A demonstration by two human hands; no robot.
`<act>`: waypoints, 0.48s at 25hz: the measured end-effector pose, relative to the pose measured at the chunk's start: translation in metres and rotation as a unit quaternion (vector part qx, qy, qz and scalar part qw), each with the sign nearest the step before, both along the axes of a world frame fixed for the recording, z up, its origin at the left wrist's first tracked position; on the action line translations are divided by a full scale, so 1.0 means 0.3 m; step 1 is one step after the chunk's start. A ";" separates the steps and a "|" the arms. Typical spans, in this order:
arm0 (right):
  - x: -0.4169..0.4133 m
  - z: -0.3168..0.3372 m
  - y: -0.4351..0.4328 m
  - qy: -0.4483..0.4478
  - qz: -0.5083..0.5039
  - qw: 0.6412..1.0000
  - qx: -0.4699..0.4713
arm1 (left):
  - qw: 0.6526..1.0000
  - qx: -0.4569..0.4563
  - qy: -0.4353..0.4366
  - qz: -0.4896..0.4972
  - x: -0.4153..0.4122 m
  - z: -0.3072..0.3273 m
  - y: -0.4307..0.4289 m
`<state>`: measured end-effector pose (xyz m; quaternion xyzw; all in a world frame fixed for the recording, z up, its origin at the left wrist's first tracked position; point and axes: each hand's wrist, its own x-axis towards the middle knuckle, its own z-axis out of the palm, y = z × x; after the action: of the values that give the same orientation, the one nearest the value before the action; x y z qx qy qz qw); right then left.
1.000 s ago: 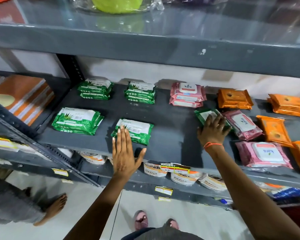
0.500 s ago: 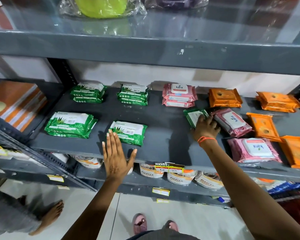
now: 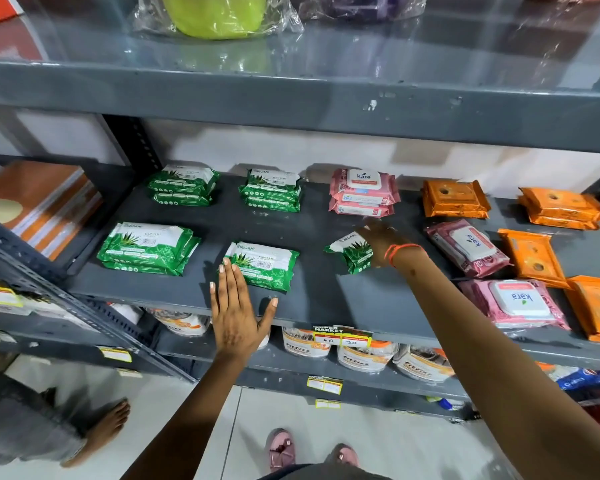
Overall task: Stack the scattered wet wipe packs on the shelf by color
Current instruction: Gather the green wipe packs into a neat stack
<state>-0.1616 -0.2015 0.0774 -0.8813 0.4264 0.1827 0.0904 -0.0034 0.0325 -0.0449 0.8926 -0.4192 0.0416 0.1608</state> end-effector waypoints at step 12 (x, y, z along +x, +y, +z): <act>0.192 0.020 0.110 -0.119 0.101 0.987 -0.041 | 0.999 0.007 0.021 0.043 0.079 0.001 0.054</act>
<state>-0.1041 -0.1685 0.0835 -0.9381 0.3289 0.0666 0.0856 0.0203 0.0486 -0.0446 0.9115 -0.3771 0.0266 0.1618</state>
